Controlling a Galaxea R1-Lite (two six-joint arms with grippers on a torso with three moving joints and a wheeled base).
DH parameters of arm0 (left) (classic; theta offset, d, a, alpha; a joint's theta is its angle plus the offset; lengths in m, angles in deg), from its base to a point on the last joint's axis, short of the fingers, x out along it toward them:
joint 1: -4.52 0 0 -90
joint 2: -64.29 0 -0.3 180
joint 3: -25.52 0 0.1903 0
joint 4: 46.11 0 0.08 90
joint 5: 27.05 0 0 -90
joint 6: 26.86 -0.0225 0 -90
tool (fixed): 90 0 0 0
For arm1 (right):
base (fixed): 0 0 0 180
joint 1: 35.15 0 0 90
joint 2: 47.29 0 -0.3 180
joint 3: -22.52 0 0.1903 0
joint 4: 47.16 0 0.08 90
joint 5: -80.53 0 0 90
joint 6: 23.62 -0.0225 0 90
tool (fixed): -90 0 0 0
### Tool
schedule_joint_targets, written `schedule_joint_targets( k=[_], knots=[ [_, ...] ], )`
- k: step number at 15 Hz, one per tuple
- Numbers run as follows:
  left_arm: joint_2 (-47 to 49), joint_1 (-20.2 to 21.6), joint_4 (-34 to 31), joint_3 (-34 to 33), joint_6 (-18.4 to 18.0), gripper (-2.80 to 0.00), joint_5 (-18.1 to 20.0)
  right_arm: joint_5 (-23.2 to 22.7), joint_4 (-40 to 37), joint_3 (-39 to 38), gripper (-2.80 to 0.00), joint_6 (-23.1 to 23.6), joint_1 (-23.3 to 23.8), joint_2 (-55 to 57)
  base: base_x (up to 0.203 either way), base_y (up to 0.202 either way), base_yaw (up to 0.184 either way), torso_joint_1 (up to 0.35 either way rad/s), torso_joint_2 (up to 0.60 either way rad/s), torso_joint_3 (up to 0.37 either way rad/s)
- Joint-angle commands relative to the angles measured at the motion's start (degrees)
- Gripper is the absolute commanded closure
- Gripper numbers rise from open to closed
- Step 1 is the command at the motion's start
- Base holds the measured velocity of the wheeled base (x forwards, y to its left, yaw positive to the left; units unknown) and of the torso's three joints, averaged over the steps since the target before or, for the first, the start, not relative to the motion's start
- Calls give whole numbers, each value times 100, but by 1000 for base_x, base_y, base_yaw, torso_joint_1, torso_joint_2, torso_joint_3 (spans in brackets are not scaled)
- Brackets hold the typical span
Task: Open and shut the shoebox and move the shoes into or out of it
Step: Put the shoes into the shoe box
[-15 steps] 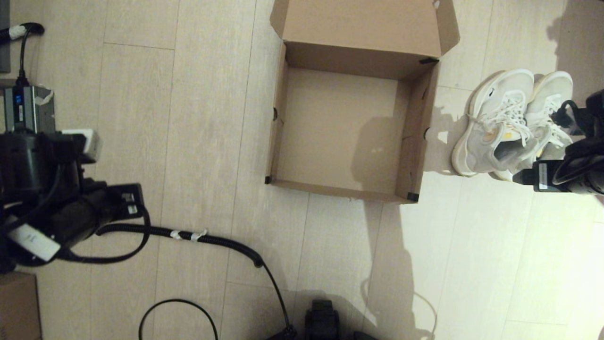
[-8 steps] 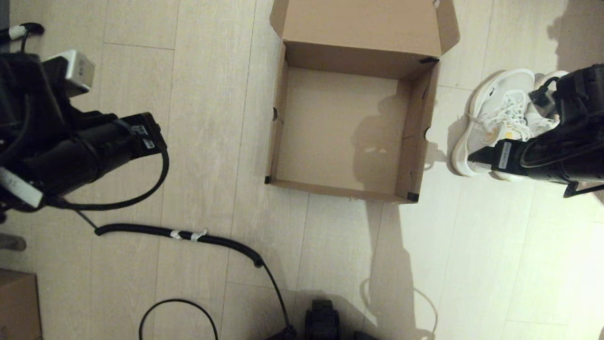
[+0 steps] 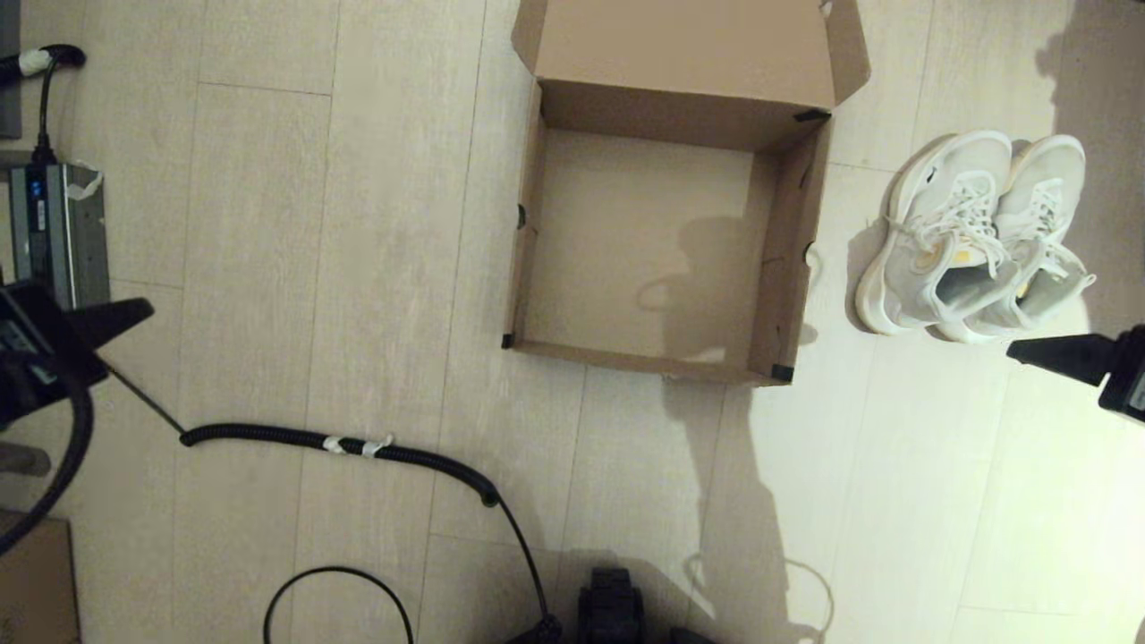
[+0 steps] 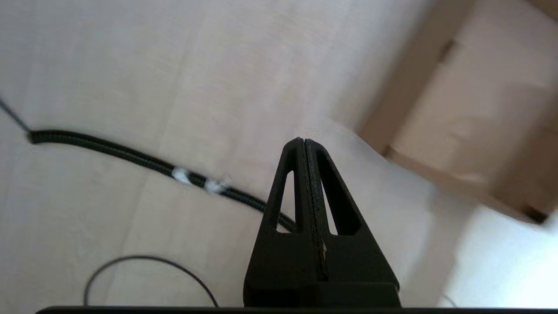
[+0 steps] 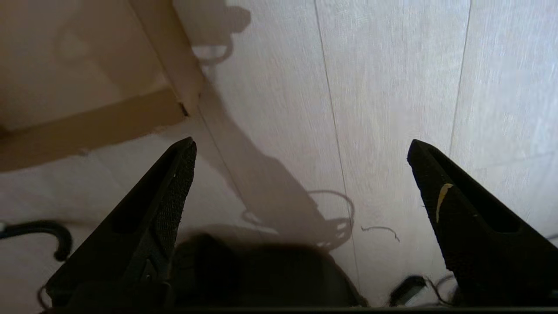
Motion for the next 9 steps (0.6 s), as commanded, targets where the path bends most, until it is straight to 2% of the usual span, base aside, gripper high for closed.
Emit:
schedule_joint_targets(
  k=[1,3,4,6,7,9],
  knots=[
    [-256,54,-30,-62,65,0,178,40,112,-63,-280,-8,-49,-382,0,0,0,0,0,0],
    [176,38,8,51,187,0,234,-10,145,190,-280,137,-11,-297,0,0,0,0,0,0],
    [318,-136,100,171,218,0,293,-195,166,382,-280,264,-77,-151,0,0,0,0,0,0],
    [704,-566,354,193,302,0,412,-1149,454,484,-280,340,-248,104,0,0,0,0,0,0],
    [899,-796,457,178,356,0,433,-1388,644,489,-280,365,-287,308,0,0,0,0,0,0],
    [1540,-1061,656,315,425,0,455,-1528,991,587,-280,381,-328,903,0,0,0,0,0,0]
  ],
)
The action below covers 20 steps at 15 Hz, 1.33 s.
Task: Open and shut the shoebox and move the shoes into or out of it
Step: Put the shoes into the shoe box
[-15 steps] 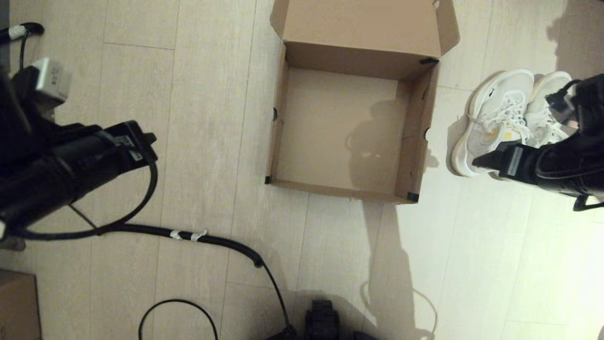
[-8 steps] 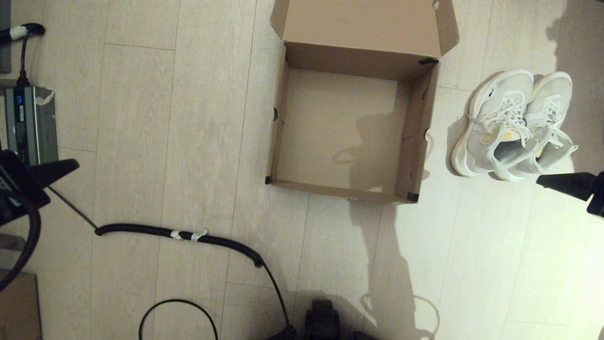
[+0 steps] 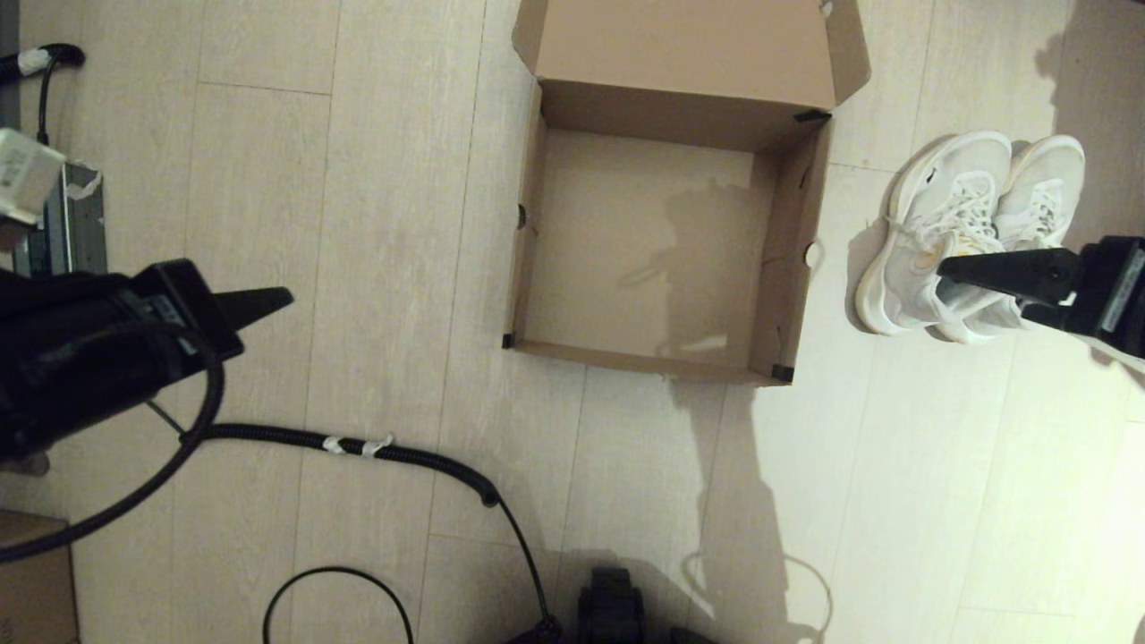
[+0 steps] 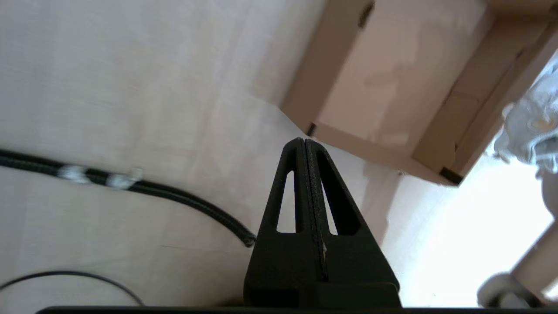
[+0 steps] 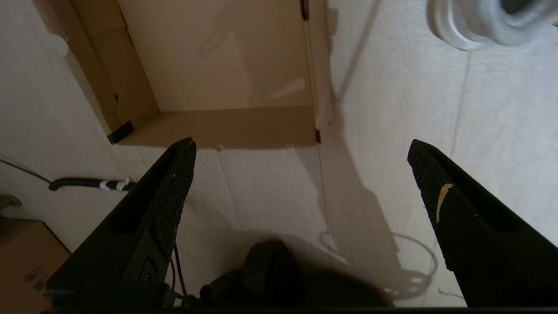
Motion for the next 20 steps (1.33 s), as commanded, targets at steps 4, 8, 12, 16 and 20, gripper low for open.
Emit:
schedule_joint_targets(
  k=[4,8,12,16,20],
  knots=[
    [1868,-559,991,543,291,0,-30,-23,995,205,0,-15,-296,1563,0,0,0,0,0,0],
    [2879,-843,1240,1866,354,0,-474,-20,1372,650,0,-47,-1005,2318,0,0,0,0,0,0],
    [3613,-1079,1299,2551,149,0,-995,450,2277,561,0,242,-1285,3201,0,0,0,0,0,0],
    [4402,-1596,1476,3635,0,0,-1347,669,3862,-19,0,684,-1388,3744,0,0,0,0,0,0],
    [5032,-1941,1510,3973,-441,0,-1529,661,3892,-74,0,680,-1388,3879,0,0,0,0,0,0]
  ],
)
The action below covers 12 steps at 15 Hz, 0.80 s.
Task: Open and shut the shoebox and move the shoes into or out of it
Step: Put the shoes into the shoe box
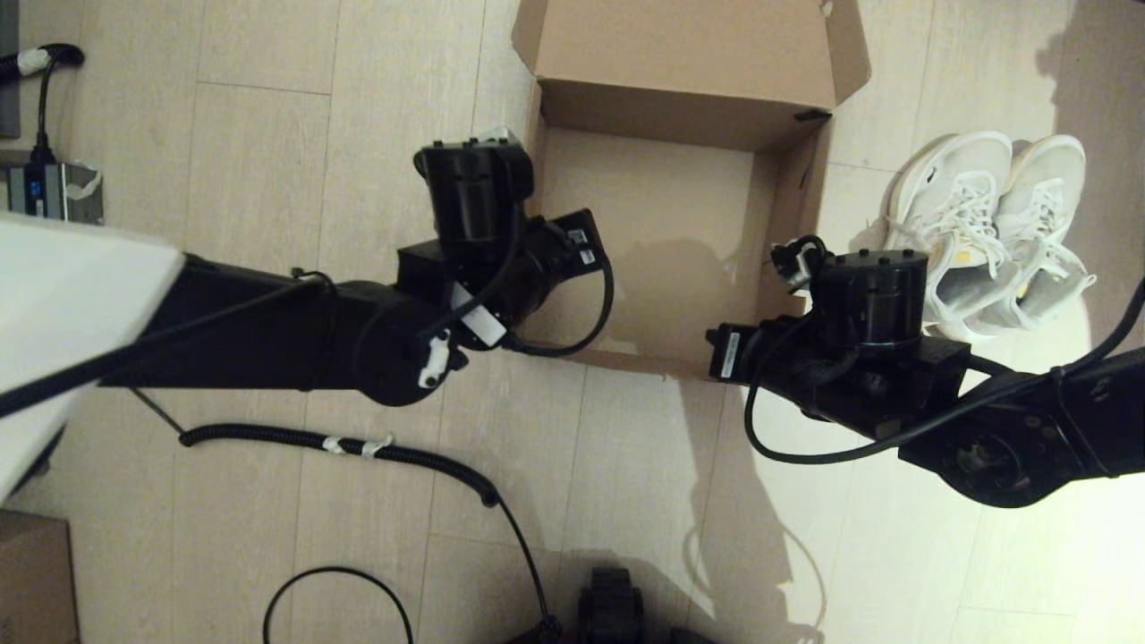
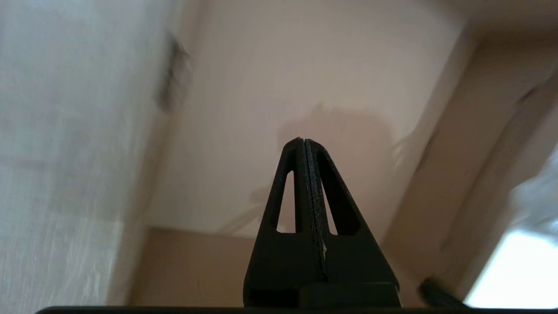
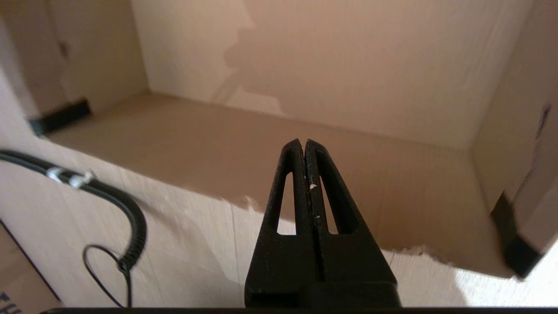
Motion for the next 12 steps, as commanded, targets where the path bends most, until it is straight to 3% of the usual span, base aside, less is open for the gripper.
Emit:
schedule_joint_targets(
  k=[1,6,12],
  knots=[
    [391,-79,33,31,-148,0,-66,8,107,-19,0,-6,-6,223,0,0,0,0,0,0],
    [726,-100,34,-450,-492,0,-272,47,493,-248,0,0,-19,559,0,0,0,0,0,0],
    [353,-255,196,-2117,-700,0,-663,377,497,-1318,0,93,-463,179,0,0,0,0,0,0]
  ],
)
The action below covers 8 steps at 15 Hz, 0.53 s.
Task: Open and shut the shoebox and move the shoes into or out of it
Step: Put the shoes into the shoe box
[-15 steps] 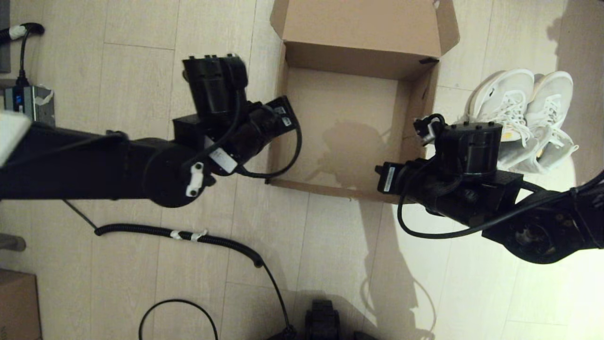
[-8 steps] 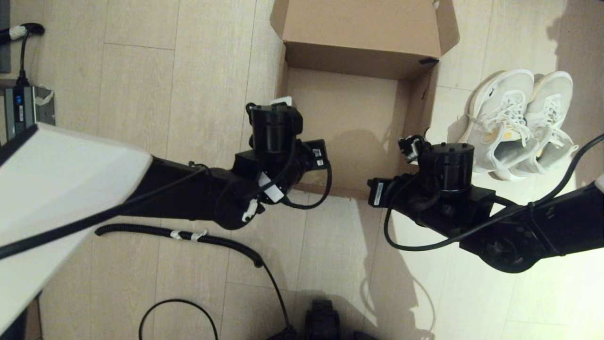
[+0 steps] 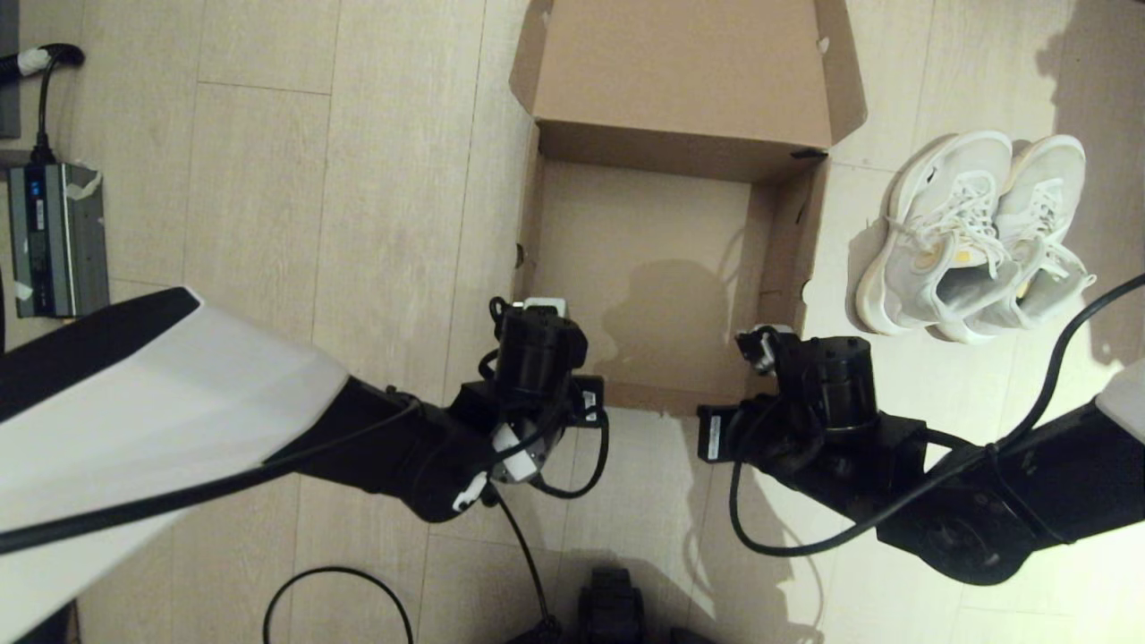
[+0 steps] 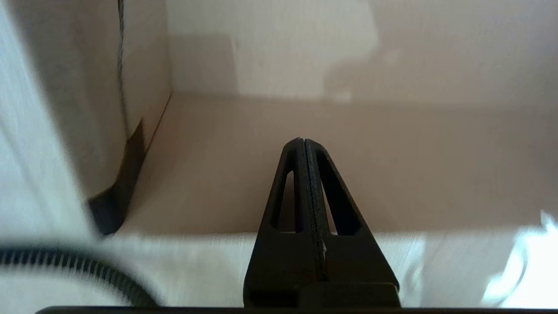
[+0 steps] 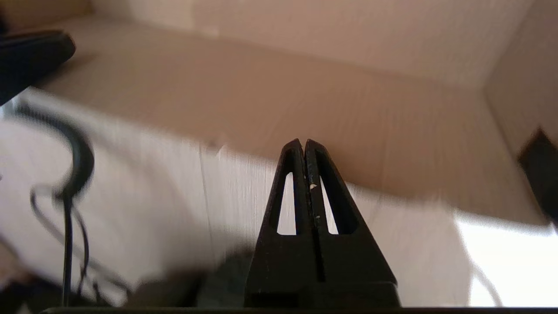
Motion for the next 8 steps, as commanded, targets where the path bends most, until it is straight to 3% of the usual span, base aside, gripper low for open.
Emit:
schedule_joint_targets(
  k=[1,4,6,8],
  knots=[
    [-250,-92,26,-529,11,0,-92,36,24,-369,0,-28,-200,-273,0,0,0,0,0,0],
    [-794,-287,39,-1435,88,0,-235,137,24,-936,0,-53,-508,-646,0,0,0,0,0,0],
    [-1004,-485,40,-2017,353,0,-327,203,150,-1240,0,-102,-650,-806,0,0,0,0,0,0],
    [-1073,-570,47,-2007,508,0,-371,275,630,-1167,0,-114,-601,-759,0,0,0,0,0,0]
  ],
)
